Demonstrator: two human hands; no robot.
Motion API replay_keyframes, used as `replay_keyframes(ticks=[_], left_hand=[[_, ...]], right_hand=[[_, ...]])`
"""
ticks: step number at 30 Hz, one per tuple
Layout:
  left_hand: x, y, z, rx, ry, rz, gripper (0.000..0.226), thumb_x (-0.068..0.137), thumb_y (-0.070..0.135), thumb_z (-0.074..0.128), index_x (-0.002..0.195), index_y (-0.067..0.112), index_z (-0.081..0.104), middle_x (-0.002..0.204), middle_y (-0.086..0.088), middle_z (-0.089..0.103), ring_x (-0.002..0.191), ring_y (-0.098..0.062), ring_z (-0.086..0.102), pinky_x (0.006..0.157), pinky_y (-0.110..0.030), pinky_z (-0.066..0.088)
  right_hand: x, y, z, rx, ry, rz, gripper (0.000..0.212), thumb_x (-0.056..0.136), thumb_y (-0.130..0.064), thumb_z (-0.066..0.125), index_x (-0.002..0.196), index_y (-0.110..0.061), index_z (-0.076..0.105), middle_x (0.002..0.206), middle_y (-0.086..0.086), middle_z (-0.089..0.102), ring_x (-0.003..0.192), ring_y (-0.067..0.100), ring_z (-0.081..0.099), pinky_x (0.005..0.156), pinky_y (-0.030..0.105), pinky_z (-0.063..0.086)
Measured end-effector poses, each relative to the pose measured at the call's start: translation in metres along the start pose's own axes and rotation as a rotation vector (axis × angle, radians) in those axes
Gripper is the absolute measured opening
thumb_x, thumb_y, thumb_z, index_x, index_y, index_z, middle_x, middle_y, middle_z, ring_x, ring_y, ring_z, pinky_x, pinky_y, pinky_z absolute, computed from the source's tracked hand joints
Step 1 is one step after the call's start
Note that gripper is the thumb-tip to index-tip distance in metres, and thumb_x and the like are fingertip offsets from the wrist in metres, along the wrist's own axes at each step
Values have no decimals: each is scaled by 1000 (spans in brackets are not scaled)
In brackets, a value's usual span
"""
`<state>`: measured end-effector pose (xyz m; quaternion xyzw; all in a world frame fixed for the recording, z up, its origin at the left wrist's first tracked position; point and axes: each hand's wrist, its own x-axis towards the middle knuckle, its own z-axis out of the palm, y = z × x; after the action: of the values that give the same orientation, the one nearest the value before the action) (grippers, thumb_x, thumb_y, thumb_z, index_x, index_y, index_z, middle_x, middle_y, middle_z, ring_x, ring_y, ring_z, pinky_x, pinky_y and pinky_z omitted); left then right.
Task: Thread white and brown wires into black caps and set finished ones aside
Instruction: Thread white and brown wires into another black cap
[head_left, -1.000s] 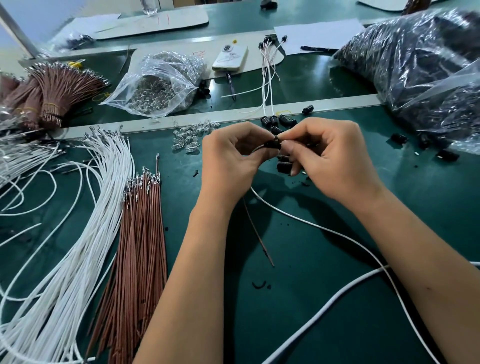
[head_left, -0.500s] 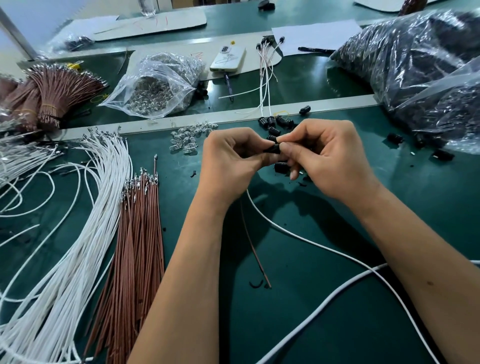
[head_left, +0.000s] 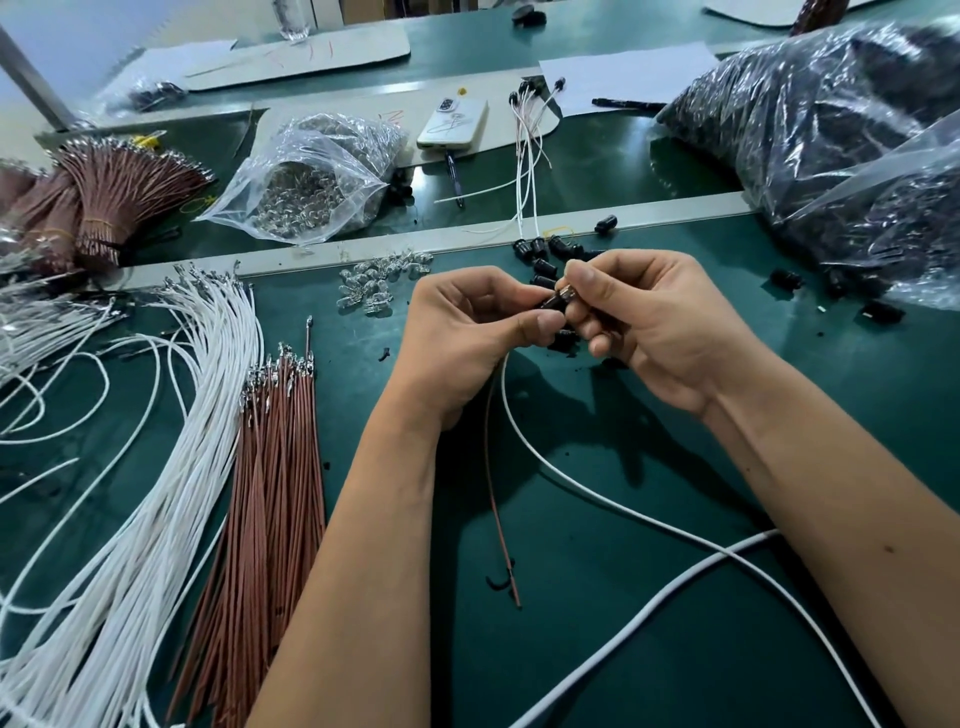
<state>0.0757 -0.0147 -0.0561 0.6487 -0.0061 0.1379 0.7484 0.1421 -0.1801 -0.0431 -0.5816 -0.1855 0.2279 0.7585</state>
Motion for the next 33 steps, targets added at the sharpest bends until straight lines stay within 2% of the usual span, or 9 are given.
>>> replay_keyframes(ticks=[8, 14, 19, 22, 26, 33], left_hand=[[-2, 0, 0, 15, 18, -21, 19, 70, -16, 77, 73, 1, 68, 70, -8, 73, 57, -18, 67, 61, -24, 56], [-2, -1, 0, 55, 20, -11, 19, 70, -16, 78, 74, -1, 68, 71, -11, 73, 61, -22, 67, 66, -30, 59], [0, 0, -3, 92, 36, -41, 19, 72, -13, 79, 74, 3, 69, 71, -10, 73, 62, -21, 67, 67, -30, 59], [0, 0, -3, 94, 38, -40, 18, 72, -12, 80, 76, 2, 69, 72, -12, 73, 63, -23, 66, 68, -30, 58], [-1, 1, -5, 65, 17, -39, 18, 72, -13, 79, 77, 1, 69, 73, -12, 73, 61, -22, 66, 66, -28, 57], [0, -1, -3, 103, 23, -20, 17, 70, -13, 81, 76, -2, 69, 74, -17, 73, 63, -24, 67, 65, -29, 58]], right_hand=[[-1, 2, 2, -76, 25, -53, 22, 82, -24, 75, 79, -3, 69, 60, 5, 66, 48, 10, 57, 48, 20, 54], [0, 5, 1, -107, 23, -60, 24, 83, -24, 75, 81, -1, 69, 60, 5, 65, 47, 10, 56, 48, 21, 54], [2, 5, -4, -207, 13, -142, 19, 91, -20, 74, 84, -2, 74, 66, 6, 70, 55, 13, 61, 52, 24, 57], [2, 6, -7, -319, 7, -215, 7, 91, -10, 76, 87, -4, 77, 69, 7, 72, 57, 15, 64, 54, 26, 59], [3, 7, -7, -369, -26, -277, 4, 91, -6, 75, 90, -2, 75, 68, 6, 72, 55, 15, 64, 52, 24, 57], [4, 11, -8, -329, -31, -270, 14, 90, -7, 74, 88, 6, 70, 64, 6, 70, 49, 13, 57, 45, 21, 50]])
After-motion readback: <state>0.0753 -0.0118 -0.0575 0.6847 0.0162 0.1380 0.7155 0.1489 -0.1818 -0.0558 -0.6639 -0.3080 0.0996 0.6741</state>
